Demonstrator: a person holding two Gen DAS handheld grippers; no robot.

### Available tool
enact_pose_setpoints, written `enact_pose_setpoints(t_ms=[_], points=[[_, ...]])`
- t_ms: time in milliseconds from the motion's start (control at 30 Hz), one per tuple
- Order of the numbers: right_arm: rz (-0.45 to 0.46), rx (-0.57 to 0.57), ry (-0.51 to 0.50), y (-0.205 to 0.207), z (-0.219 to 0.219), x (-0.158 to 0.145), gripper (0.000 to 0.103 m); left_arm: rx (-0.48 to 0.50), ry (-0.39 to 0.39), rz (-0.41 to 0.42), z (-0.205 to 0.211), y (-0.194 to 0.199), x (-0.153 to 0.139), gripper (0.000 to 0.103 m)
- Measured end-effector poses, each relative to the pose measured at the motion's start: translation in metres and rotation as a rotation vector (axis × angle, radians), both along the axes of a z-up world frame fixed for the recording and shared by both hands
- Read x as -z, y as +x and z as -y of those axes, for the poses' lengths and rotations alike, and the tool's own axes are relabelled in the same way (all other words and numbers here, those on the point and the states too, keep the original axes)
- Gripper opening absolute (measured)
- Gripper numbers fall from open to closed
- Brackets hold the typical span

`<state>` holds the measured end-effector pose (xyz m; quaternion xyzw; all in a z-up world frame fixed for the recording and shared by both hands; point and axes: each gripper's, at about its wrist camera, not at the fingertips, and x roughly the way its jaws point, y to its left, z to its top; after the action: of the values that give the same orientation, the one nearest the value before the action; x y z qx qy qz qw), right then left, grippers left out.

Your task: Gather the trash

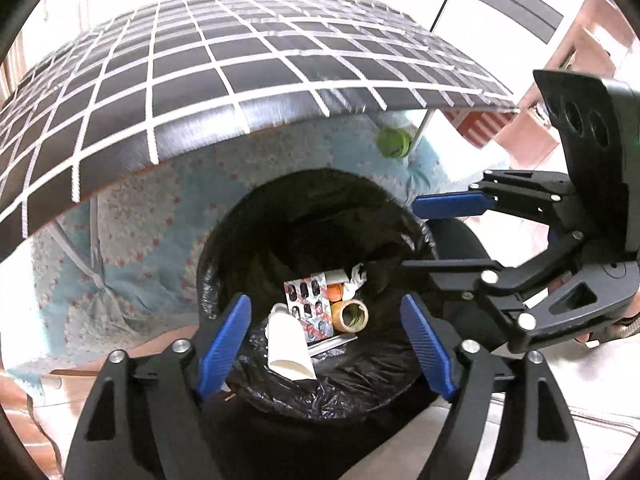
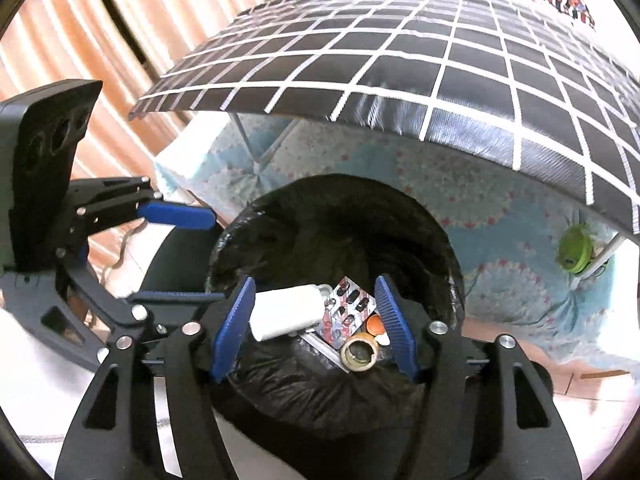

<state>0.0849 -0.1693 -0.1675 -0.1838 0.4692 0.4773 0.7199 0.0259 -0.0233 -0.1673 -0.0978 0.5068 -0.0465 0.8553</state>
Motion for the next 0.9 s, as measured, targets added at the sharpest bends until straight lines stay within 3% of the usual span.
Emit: enact_pose_setpoints(t_ms=[167, 300, 433, 900], points=[[0.008, -0.009, 0.012, -0.010, 0.012, -0.021, 0.074, 0.023, 0.008, 0.036, 0.005, -0.009, -0.025, 0.080], [-0.008, -0.017, 0.024, -0.016, 0.021, -0.037, 0.075, 0.038, 0.017, 0.074, 0.009, -0.016, -0.044, 0.085], [-0.009, -0.023, 0.030, -0.024, 0.027, -0.049, 0.079, 0.027, -0.014, 0.106, 0.008, -0.024, -0.061, 0.088], [0.014, -0.008, 0.044, -0.038, 0.041, -0.067, 0.079, 0.014, -0.017, 0.156, 0.016, -0.043, -0.081, 0.088]])
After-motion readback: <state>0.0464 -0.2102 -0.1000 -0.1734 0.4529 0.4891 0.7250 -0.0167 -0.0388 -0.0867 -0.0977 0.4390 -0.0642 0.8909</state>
